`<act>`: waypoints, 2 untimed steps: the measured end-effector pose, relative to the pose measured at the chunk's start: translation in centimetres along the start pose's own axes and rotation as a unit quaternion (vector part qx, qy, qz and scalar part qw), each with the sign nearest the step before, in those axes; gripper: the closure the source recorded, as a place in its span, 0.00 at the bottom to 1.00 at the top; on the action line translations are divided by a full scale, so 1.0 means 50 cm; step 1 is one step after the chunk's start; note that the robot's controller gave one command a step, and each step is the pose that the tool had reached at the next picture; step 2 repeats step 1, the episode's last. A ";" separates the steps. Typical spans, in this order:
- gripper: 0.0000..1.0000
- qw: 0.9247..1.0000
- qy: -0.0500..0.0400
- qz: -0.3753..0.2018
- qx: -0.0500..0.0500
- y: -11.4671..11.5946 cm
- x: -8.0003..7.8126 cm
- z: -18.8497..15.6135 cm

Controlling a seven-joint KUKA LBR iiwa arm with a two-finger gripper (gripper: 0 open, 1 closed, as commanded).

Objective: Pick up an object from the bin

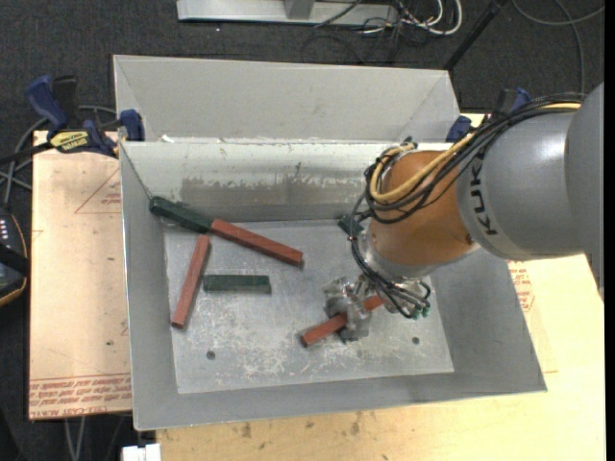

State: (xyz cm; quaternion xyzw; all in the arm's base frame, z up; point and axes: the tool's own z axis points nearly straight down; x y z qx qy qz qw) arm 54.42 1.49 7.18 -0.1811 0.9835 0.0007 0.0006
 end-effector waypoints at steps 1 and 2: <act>1.00 0.999 -0.006 0.032 0.004 -0.175 -0.080 -0.288; 1.00 0.999 -0.006 0.032 0.004 -0.175 -0.080 -0.288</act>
Offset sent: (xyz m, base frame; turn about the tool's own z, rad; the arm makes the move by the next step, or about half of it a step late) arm 0.0650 -0.0656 0.1391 0.0584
